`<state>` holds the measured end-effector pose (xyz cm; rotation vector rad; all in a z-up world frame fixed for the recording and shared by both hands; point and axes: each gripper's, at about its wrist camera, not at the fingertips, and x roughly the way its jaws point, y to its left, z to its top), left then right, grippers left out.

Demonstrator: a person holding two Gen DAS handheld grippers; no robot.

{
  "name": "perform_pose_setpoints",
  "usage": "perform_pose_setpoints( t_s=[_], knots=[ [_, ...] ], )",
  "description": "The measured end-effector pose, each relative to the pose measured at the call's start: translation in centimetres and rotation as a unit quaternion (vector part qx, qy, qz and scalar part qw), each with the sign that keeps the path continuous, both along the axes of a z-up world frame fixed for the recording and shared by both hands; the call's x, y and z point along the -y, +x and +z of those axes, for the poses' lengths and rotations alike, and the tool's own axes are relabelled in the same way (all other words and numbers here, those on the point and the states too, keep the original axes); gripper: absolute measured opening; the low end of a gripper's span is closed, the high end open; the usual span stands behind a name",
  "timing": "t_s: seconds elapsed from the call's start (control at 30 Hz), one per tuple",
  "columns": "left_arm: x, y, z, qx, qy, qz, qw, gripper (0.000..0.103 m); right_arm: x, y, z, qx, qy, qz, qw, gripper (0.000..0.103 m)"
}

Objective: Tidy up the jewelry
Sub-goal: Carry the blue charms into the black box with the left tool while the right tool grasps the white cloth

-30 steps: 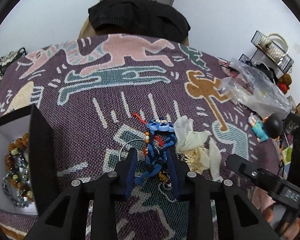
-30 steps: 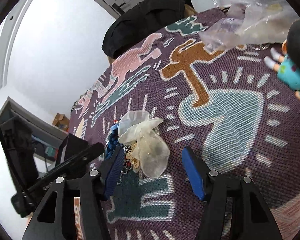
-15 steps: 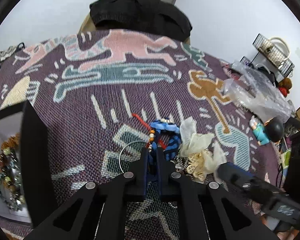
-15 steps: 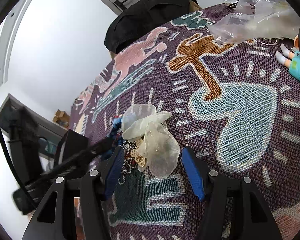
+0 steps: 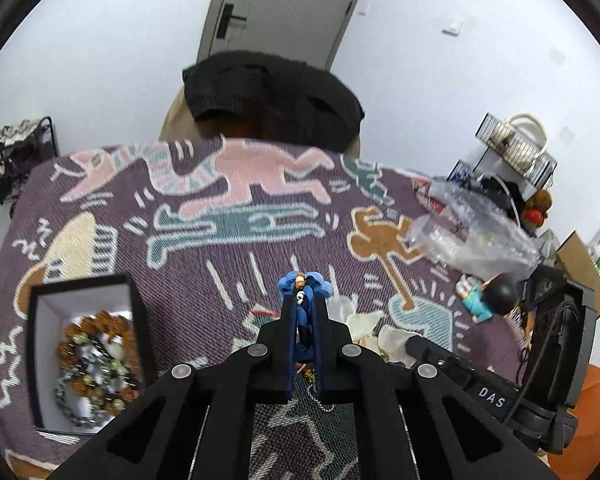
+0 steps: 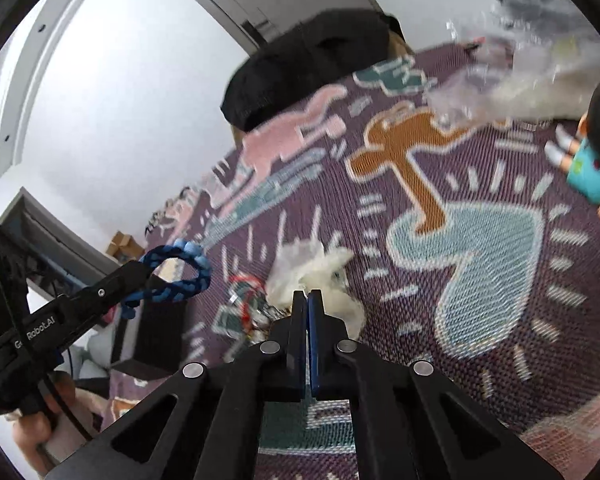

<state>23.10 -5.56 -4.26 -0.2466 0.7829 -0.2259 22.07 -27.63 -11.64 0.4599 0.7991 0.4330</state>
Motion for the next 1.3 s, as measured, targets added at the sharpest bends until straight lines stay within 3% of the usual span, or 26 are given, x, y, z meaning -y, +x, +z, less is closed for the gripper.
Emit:
perform_pose_setpoints(
  t_s=[0.4, 1.03, 1.13, 1.2, 1.3],
  knots=[
    [-4.2, -2.8, 3.8, 0.049, -0.008, 0.026, 0.9984, 0.007, -0.6, -2.3, 4.3, 0.054, 0.017, 0.012, 0.998, 0.002],
    [-11.5, -5.1, 1.9, 0.047, -0.010, 0.089, 0.9948, 0.007, -7.3, -4.4, 10.0, 0.109, 0.006, 0.068, 0.992, 0.002],
    [-12.5, -4.8, 1.2, 0.022, -0.011, 0.104, 0.9943, 0.010, -9.1, -4.5, 10.8, 0.116, 0.002, 0.085, 0.990, 0.002],
    [-13.6, -4.7, 0.6, 0.004, -0.030, 0.109, 0.9936, 0.016, -10.3, -4.4, 11.1, 0.116, 0.001, 0.097, 0.988, 0.002],
    [-15.0, -5.6, 0.4, 0.013, -0.039, 0.128, 0.9909, 0.045, -12.4, -4.1, 11.4, 0.115, 0.000, 0.116, 0.987, 0.002]
  ],
)
